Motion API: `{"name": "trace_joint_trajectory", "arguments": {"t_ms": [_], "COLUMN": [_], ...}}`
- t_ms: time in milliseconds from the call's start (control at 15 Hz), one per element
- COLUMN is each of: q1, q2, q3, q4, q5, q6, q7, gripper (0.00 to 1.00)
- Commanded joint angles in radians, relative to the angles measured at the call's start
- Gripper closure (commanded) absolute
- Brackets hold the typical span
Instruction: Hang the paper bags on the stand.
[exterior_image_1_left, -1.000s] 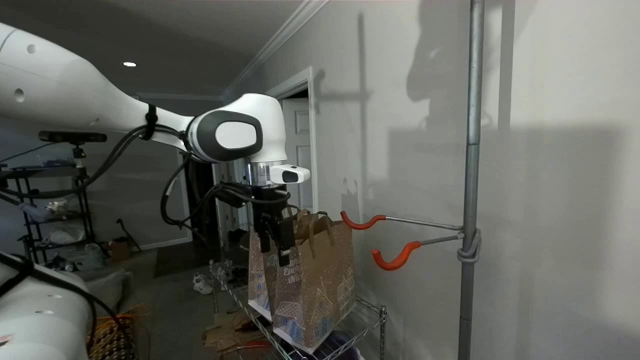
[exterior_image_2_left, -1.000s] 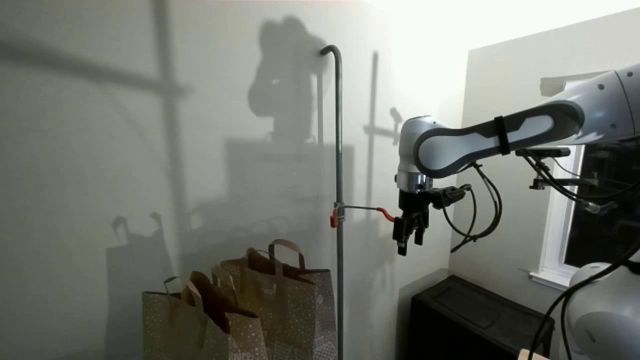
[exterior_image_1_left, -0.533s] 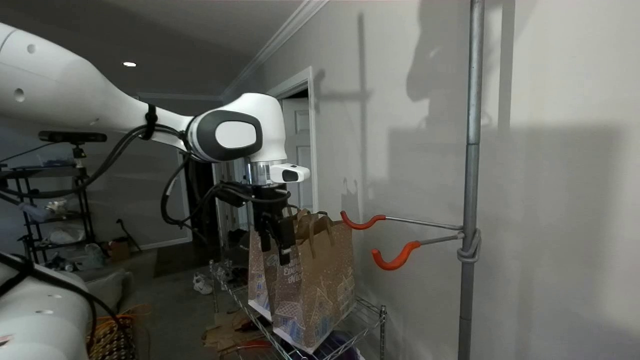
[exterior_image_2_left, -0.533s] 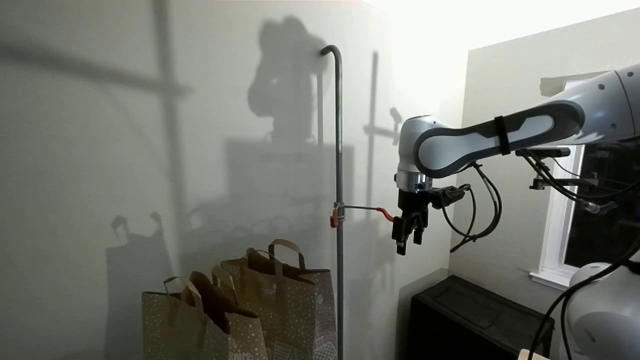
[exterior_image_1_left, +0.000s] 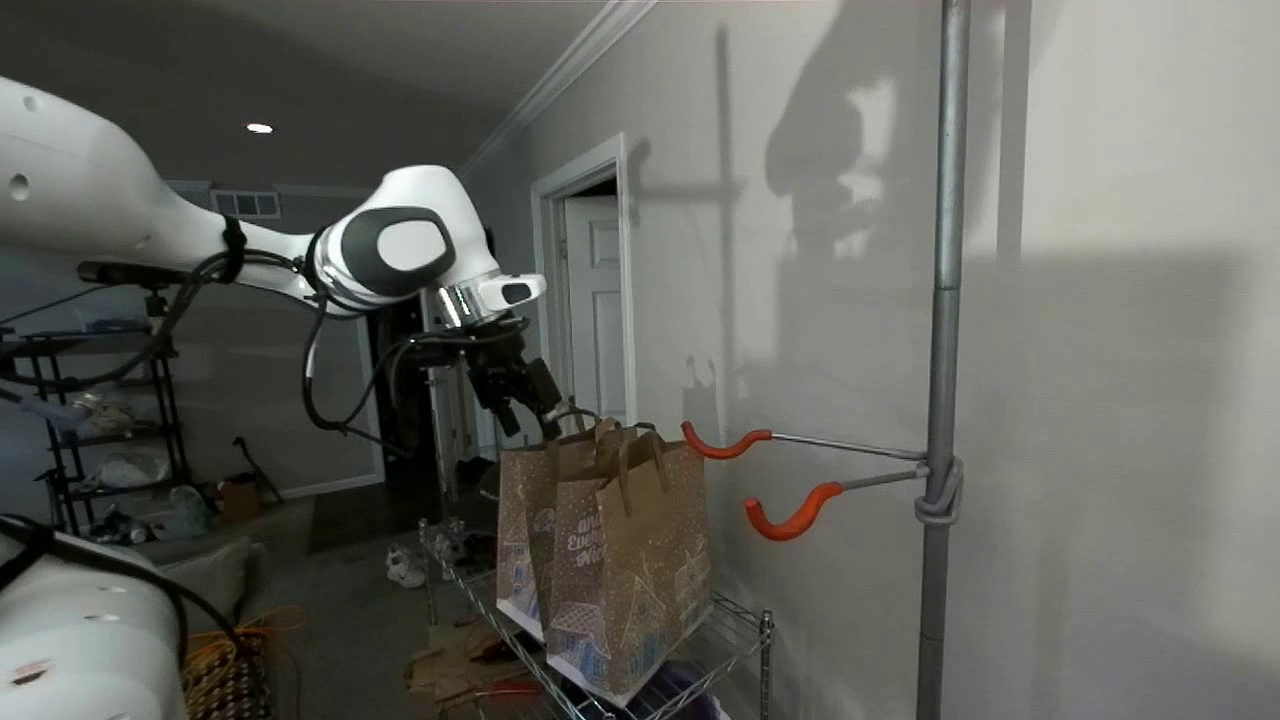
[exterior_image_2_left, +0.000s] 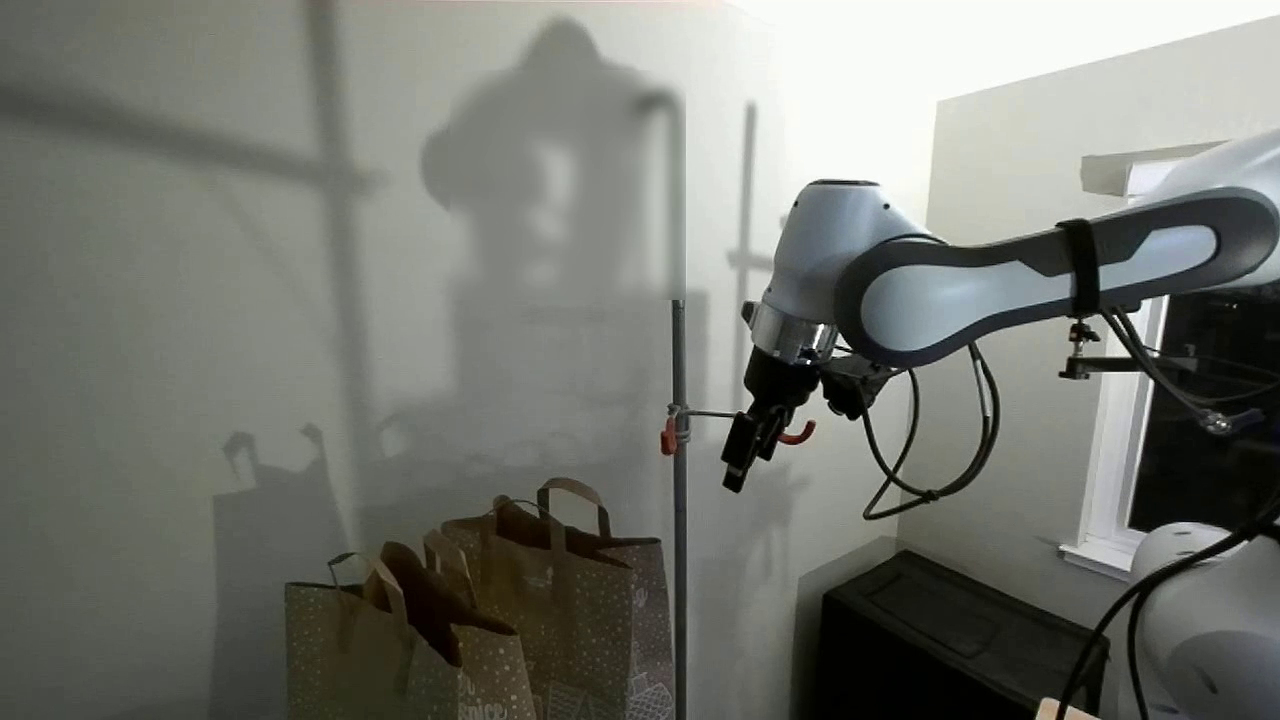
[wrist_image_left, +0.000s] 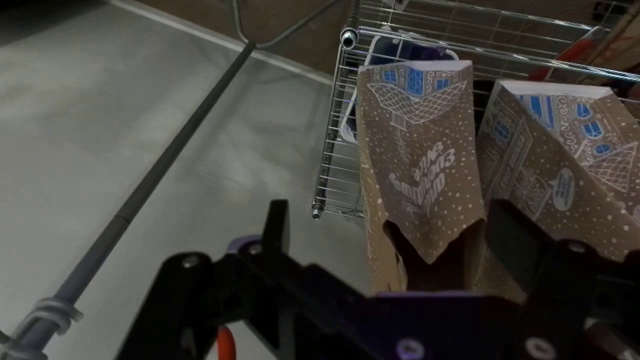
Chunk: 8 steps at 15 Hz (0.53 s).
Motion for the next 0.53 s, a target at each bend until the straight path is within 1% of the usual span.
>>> {"name": "trace_joint_trajectory", "arguments": {"t_ms": [0,200,467], "q1": [0.018,0.02,0.063], "q2": [0.056,0.184,0.344], "q3": [0.036,0.063,0.074], "q4": [0.042,0.157,0.285], "q5": [-0.002,-0.005,0.01], "q6": [0.059,0.088,0.099], "q7": [0.034,0.035,-0.008], "gripper": [0.0,0.0,0.0]}}
